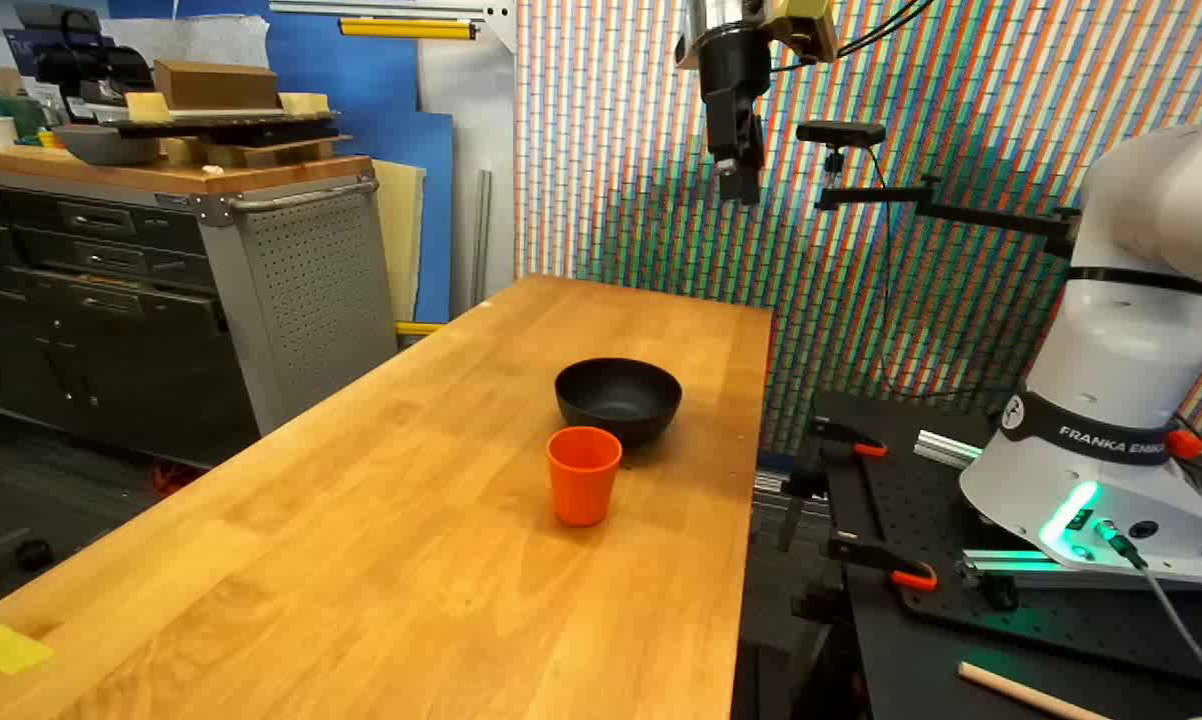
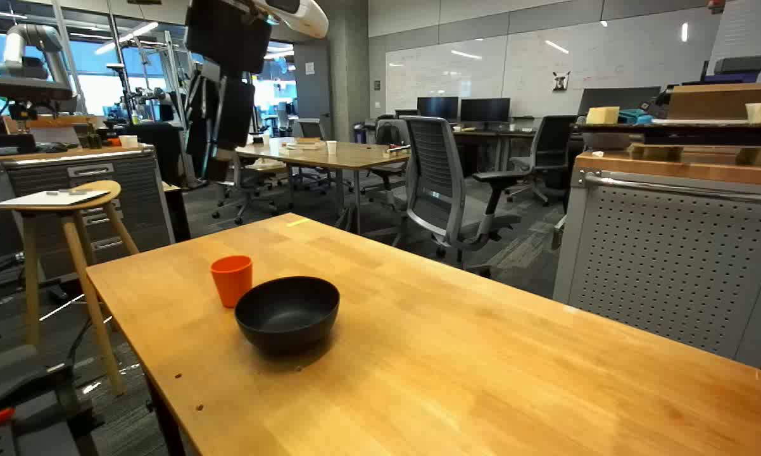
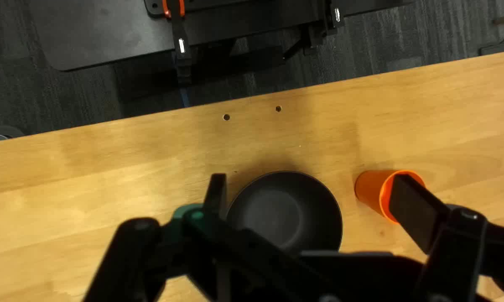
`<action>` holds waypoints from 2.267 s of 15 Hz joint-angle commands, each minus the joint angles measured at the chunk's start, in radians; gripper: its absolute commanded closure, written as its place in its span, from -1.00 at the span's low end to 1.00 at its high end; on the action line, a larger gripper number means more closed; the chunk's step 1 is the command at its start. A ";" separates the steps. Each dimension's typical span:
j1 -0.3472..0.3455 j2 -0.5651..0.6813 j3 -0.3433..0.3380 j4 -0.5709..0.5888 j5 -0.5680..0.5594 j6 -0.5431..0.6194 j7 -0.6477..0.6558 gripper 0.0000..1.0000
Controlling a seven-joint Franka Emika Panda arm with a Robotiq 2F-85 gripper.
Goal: Put the orange plastic cup in the black bowl
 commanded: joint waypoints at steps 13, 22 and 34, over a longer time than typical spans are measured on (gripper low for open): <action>0.033 0.261 0.202 0.079 -0.124 0.110 0.437 -1.00; 0.159 0.560 0.248 0.231 -0.127 0.139 0.603 -1.00; 0.225 0.790 0.233 0.401 -0.116 0.149 0.589 -1.00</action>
